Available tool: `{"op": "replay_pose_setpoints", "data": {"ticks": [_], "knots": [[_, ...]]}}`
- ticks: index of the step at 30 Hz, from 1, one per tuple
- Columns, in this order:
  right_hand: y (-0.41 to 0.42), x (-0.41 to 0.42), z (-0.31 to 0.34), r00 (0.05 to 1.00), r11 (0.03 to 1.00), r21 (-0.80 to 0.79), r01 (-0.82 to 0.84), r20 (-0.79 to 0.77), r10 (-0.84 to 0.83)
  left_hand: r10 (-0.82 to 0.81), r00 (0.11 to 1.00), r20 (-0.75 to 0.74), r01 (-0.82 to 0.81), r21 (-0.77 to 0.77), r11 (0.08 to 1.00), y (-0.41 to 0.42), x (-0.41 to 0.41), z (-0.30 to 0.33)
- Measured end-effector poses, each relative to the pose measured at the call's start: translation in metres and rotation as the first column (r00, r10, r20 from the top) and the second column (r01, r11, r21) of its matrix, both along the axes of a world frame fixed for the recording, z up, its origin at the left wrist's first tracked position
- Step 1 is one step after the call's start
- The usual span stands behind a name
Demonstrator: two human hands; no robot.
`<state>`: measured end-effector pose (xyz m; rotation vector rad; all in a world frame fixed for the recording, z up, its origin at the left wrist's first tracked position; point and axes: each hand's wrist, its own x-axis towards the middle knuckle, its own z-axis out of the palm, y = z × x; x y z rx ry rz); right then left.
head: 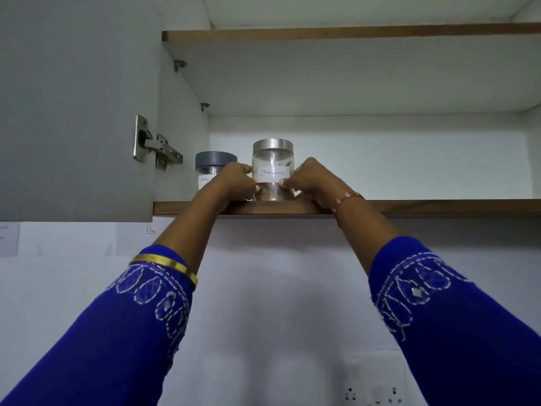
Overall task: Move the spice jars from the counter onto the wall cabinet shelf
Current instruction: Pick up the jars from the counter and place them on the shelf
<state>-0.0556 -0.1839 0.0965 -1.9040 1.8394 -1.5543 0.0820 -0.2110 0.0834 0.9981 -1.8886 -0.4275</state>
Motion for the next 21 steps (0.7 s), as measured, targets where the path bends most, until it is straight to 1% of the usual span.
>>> {"op": "replay_pose_setpoints", "data": {"ticks": [3,5,7,9,11,13,14,16,18,21], "knots": [[-0.010,0.001,0.003,0.989,0.991,0.095,0.090,-0.122,-0.079,0.087,0.986,0.145,-0.083,-0.032,0.996,-0.003,-0.001,0.005],[-0.011,0.004,0.003,0.969,0.979,0.141,0.146,-0.220,-0.113,0.113,0.975,0.193,-0.107,-0.042,0.993,-0.008,-0.003,0.008],[-0.014,0.003,0.004,0.957,0.974,0.146,0.173,-0.257,-0.131,0.123,0.972,0.202,-0.115,-0.049,0.992,-0.012,-0.005,0.009],[-0.016,0.003,0.004,0.964,0.981,0.114,0.156,-0.235,-0.126,0.133,0.976,0.173,-0.127,-0.044,0.991,-0.012,-0.004,0.009],[-0.016,0.001,0.001,0.976,0.990,0.038,0.135,-0.176,-0.126,0.133,0.981,0.139,-0.126,-0.055,0.990,-0.010,-0.004,0.006],[-0.007,0.002,-0.005,0.988,0.988,-0.106,0.112,-0.097,-0.122,0.128,0.987,0.092,-0.118,-0.106,0.987,-0.005,-0.004,-0.001],[0.000,0.004,-0.010,0.988,0.972,-0.206,0.112,-0.079,-0.131,0.140,0.989,0.056,-0.130,-0.158,0.979,-0.001,-0.005,-0.006],[0.017,0.009,-0.021,0.985,0.922,-0.369,0.116,-0.074,-0.154,0.162,0.986,-0.027,-0.162,-0.309,0.937,0.010,-0.007,-0.019],[0.034,0.014,-0.039,0.983,0.897,-0.432,0.094,-0.101,-0.151,0.090,0.989,-0.118,-0.133,-0.438,0.889,0.027,-0.009,-0.037],[0.063,0.013,-0.074,0.983,0.890,-0.450,0.066,-0.121,-0.135,-0.081,0.973,-0.214,-0.032,-0.481,0.876,0.054,-0.012,-0.065]]}}
